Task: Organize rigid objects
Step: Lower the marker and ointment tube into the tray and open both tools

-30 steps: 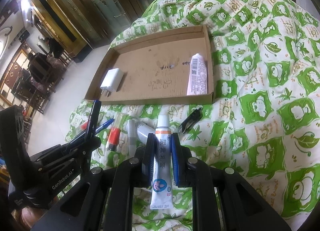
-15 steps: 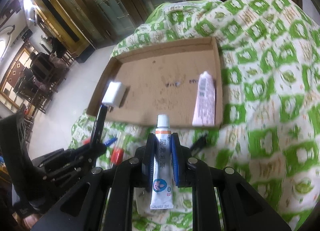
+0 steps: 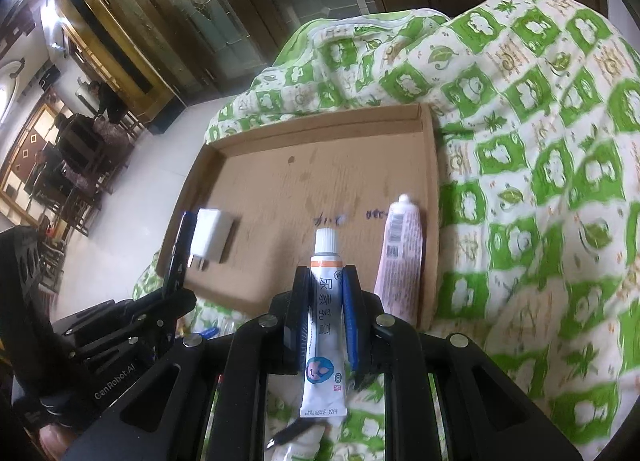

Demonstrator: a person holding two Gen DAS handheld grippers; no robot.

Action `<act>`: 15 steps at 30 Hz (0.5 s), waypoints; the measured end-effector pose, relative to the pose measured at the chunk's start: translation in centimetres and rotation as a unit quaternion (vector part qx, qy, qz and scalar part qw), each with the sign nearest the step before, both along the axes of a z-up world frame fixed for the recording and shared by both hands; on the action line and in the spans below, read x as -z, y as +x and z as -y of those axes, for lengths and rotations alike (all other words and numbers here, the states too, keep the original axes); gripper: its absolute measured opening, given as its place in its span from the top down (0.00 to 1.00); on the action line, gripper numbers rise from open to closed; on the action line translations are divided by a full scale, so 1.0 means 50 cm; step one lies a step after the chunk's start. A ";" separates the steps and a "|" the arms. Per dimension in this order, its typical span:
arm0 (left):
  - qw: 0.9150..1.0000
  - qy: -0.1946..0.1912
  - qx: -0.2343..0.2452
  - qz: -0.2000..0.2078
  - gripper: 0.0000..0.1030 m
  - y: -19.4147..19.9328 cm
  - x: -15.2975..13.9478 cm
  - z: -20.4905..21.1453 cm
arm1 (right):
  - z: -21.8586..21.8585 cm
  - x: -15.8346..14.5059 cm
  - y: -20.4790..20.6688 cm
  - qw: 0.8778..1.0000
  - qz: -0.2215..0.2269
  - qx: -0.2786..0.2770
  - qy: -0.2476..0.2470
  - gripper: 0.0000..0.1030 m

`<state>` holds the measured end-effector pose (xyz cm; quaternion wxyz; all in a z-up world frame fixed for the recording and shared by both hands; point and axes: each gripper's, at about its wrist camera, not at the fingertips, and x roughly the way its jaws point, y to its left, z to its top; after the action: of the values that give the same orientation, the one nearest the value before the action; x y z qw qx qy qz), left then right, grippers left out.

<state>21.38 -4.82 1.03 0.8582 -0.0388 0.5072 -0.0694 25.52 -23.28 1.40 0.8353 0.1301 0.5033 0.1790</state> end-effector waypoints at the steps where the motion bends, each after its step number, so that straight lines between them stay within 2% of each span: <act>1: 1.000 -0.002 0.000 -0.002 0.88 0.009 0.003 0.003 | -0.002 0.001 0.008 1.000 0.000 -0.002 0.000 0.86; 8: 1.000 -0.001 0.007 -0.010 0.88 0.063 0.021 0.023 | -0.025 0.015 0.070 1.000 -0.001 -0.016 -0.007 0.86; 15: 1.000 0.001 0.004 -0.027 0.88 0.100 0.060 0.025 | -0.044 0.065 0.119 0.999 -0.031 -0.021 -0.021 0.86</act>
<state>26.38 -6.09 -1.95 0.8441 -0.0380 0.5301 -0.0710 31.47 -21.06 -1.85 0.8181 0.1072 0.5350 0.1818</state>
